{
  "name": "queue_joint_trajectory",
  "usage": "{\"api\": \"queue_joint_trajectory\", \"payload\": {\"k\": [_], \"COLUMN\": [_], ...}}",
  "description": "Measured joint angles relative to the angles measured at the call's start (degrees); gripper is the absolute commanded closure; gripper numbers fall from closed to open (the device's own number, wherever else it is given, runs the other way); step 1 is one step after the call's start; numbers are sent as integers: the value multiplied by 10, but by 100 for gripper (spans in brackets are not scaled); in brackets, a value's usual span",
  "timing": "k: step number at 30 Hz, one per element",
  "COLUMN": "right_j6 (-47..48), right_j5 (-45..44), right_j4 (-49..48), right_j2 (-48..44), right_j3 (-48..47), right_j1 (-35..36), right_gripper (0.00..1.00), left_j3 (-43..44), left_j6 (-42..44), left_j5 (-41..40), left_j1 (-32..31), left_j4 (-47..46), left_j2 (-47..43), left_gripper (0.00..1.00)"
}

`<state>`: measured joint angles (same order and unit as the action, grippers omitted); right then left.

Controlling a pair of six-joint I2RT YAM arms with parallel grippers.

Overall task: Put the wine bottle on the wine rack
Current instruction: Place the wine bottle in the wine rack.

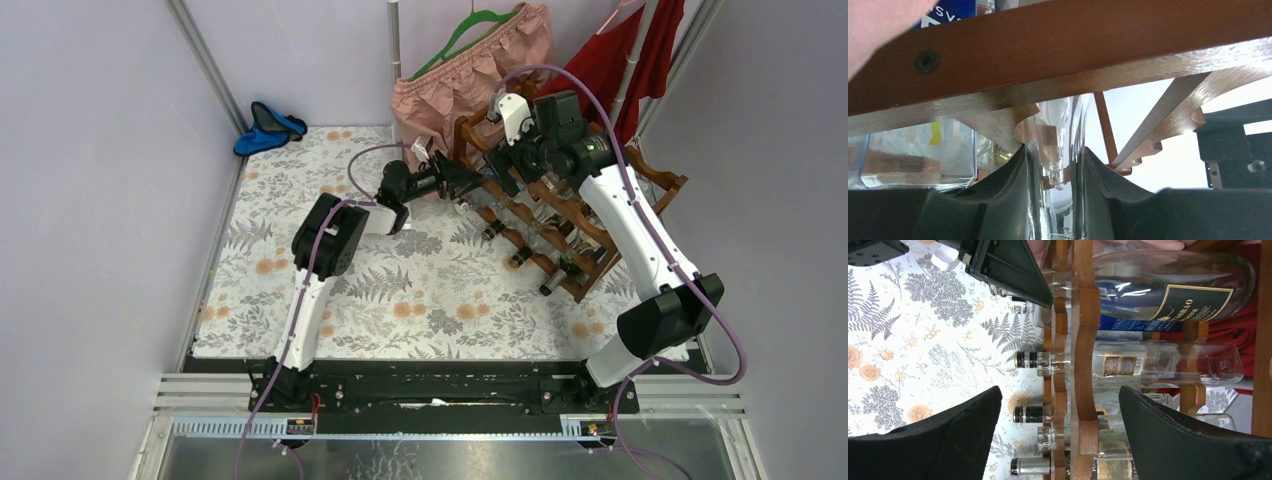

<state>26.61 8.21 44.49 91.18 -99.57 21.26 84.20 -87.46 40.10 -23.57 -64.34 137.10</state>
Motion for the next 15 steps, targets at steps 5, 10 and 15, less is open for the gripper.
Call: {"api": "queue_joint_trajectory", "payload": {"k": [5, 10, 15], "right_j6": [8, 12, 20], "right_j5": [0, 0, -2], "right_j4": [16, 21, 32], "right_j2": [2, 2, 6], "right_j3": [0, 1, 1], "right_j1": [0, 0, 0], "right_gripper": [6, 6, 6], "left_j3": [5, 13, 16], "left_j6": [-18, -36, -37], "left_j5": [-5, -22, -33], "left_j1": [-1, -2, -6], "left_j4": [1, 1, 8], "left_j2": [0, 0, 0], "left_gripper": [100, 100, 100]}}
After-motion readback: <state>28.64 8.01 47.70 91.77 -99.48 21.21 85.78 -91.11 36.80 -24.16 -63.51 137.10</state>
